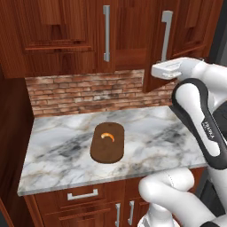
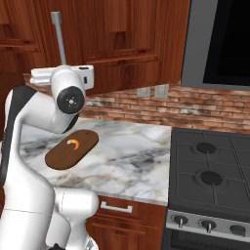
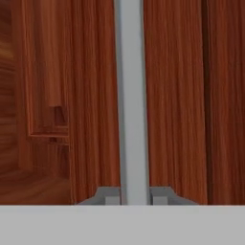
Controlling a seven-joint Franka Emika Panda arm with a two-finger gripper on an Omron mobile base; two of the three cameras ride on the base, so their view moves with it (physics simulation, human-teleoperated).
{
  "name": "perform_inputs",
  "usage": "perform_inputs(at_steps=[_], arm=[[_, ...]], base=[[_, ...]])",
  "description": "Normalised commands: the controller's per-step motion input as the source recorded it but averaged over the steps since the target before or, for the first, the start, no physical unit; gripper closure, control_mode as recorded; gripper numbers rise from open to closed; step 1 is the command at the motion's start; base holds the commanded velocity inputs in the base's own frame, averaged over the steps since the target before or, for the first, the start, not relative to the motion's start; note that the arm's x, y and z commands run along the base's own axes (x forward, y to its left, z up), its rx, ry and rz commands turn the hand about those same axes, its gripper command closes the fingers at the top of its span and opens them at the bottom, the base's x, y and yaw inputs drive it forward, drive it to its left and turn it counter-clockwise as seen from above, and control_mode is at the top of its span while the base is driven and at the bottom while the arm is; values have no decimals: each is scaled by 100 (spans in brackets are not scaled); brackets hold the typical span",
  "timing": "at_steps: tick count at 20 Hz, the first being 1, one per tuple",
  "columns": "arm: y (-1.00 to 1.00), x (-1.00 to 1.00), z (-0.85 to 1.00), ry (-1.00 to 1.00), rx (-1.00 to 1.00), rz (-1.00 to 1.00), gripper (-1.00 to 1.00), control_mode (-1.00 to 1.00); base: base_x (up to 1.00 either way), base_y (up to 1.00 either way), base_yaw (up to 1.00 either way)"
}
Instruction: Open the cabinet, retrieve the rolling pin, and place it next to the meat on the cutting board to prepare for tenderizing.
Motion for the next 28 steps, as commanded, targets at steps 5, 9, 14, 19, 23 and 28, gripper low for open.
perform_inputs(at_steps=[5,9,14,19,23,28], arm=[[-14,-49,6,0,2,1,-100,-100],[-1,-10,0,1,0,0,-100,-100],[3,-24,-1,-2,0,0,-100,-100],[0,-80,0,-6,-5,0,-100,-100],[0,-79,0,-3,-5,0,-100,-100],[17,-73,5,0,-8,-1,-100,-100]], base=[[0,0,0],[0,0,0],[0,0,0],[0,0,0],[0,0,0],[0,0,0]])
